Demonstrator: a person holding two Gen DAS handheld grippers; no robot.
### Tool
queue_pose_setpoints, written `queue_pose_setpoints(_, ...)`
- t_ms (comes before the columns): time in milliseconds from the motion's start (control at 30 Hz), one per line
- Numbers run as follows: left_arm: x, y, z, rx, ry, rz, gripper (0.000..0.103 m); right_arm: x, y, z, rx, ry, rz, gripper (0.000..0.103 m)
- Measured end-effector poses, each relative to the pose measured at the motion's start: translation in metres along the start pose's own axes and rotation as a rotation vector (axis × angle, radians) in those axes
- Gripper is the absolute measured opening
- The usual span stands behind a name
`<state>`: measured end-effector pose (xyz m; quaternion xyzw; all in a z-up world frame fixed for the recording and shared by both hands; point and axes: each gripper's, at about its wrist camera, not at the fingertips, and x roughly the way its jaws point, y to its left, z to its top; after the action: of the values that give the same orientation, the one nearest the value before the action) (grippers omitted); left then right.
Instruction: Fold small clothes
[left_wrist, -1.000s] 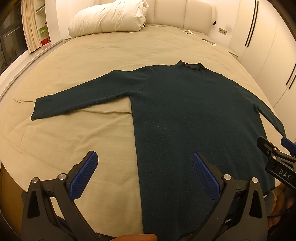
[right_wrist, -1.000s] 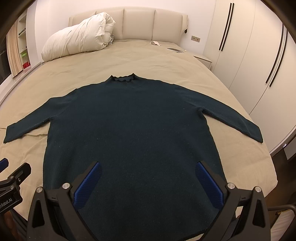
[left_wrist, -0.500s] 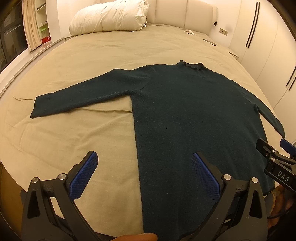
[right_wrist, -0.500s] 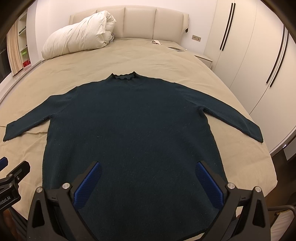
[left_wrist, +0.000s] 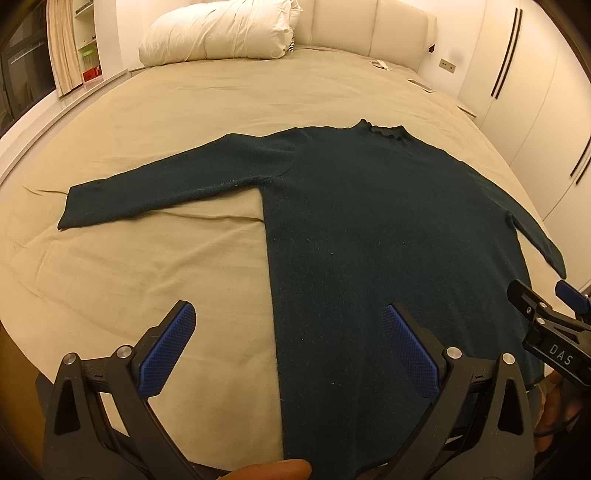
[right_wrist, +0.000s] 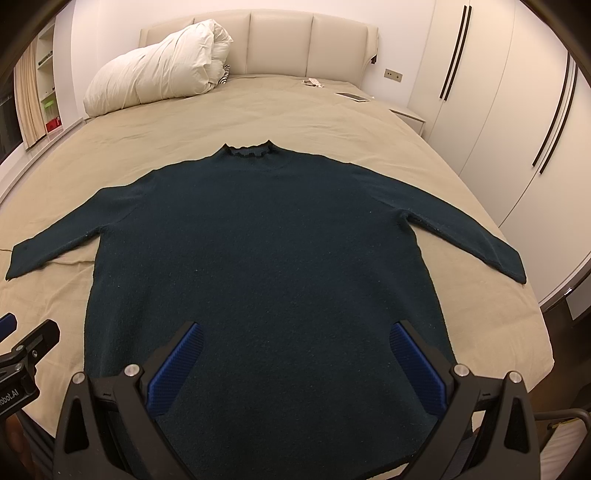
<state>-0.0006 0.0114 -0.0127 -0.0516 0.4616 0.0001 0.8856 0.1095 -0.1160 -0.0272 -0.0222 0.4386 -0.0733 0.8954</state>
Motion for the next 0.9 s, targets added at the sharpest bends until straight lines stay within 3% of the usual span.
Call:
queue_pose_setpoints(533,0.005,0.029,0.0,-0.087,-0.049,-0.022,0.103,0.005,0.01,0.002,-0.027,0.02,-0.006,0.103)
queue_pose_setpoints(700,0.018,0.077,0.004,-0.226,-0.023,-0.119,0.103,0.005,0.011,0.006,-0.012,0.013,0.038,0.103)
queue_pose_setpoints(833,0.031,0.137,0.011,-0.398,-0.025,-0.262,0.103,0.0,0.011,0.013,0.043,-0.023,0.157,0.103)
queue_pose_setpoints(900,0.033,0.171,0.015,-0.483,-0.079,-0.3,0.103,-0.005,0.01,0.019,0.081,-0.047,0.233,0.103)
